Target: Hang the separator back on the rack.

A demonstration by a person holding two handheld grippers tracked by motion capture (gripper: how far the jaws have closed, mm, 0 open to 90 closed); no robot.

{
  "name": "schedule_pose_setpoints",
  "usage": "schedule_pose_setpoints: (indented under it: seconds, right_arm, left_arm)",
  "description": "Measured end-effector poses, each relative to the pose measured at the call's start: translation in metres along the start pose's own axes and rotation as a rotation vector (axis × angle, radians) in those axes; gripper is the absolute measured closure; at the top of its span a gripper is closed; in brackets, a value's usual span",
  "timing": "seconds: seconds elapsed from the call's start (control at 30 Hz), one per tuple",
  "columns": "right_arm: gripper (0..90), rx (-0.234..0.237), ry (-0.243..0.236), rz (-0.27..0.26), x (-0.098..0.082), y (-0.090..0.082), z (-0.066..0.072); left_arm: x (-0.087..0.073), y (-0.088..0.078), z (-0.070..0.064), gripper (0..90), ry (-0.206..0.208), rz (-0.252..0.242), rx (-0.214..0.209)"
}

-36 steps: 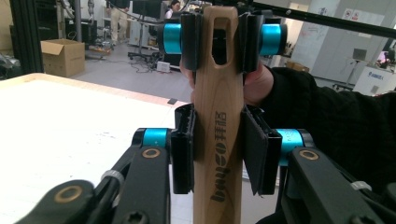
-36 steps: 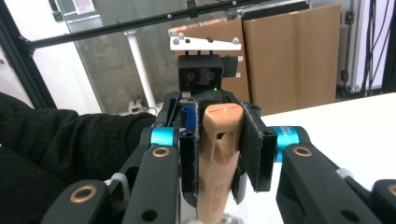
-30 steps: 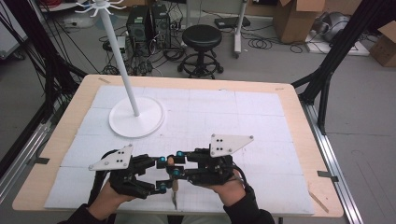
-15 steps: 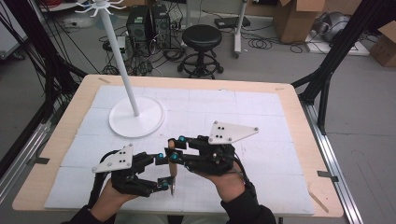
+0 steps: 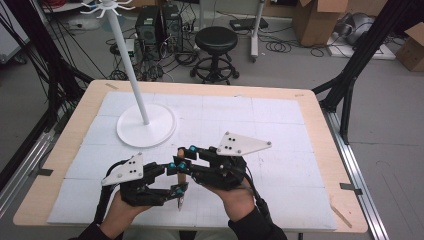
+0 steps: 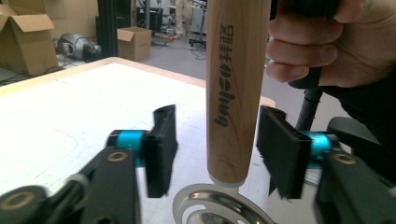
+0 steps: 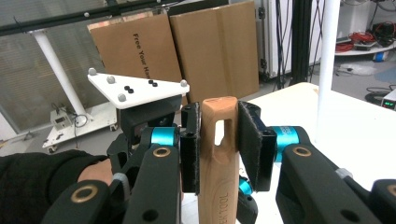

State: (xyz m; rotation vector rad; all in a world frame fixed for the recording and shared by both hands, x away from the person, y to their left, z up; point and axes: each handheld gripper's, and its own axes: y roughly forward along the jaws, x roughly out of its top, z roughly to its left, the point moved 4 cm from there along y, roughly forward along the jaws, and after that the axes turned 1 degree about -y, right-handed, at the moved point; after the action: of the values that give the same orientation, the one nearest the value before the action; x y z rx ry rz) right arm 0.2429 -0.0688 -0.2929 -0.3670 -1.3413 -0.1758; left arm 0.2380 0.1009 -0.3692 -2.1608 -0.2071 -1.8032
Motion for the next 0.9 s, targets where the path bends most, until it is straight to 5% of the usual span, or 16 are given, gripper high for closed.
schedule_pose_setpoints:
  seconds: [0.2,0.53,0.6,0.63,0.67,0.77,0.83,0.9]
  right_arm:
    - [70.9,-0.012,0.007,-0.003,-0.003,0.001,0.000]
    - [70.3,-0.003,0.046,-0.018,-0.008,0.001,-0.003]
    - [65.2,0.035,0.079,-0.025,-0.009,0.001,-0.005]
    - [41.9,0.053,0.097,-0.048,-0.009,-0.001,-0.008]
    - [35.6,0.059,0.096,-0.055,-0.009,-0.002,-0.010]
    - [30.9,0.088,0.060,-0.051,-0.010,-0.007,-0.014]
    - [29.9,0.161,0.005,-0.040,-0.013,-0.015,-0.019]
    - [31.3,0.185,-0.008,-0.034,-0.014,-0.017,-0.020]
  left_arm:
    - [-0.001,0.000,-0.001,68.5,0.011,0.014,-0.021]
    - [-0.002,0.000,0.000,69.5,-0.010,0.042,-0.035]
    - [-0.002,0.000,-0.001,69.7,-0.013,0.045,-0.051]
    - [-0.002,0.000,-0.001,69.7,-0.015,0.046,-0.058]
    - [-0.002,0.000,-0.002,69.7,-0.015,0.044,-0.069]
    - [-0.001,-0.001,-0.003,69.7,-0.028,0.034,-0.121]
    - [0.000,-0.002,-0.004,69.6,-0.032,0.028,-0.160]
    - [0.001,-0.002,-0.005,69.7,-0.031,0.027,-0.192]
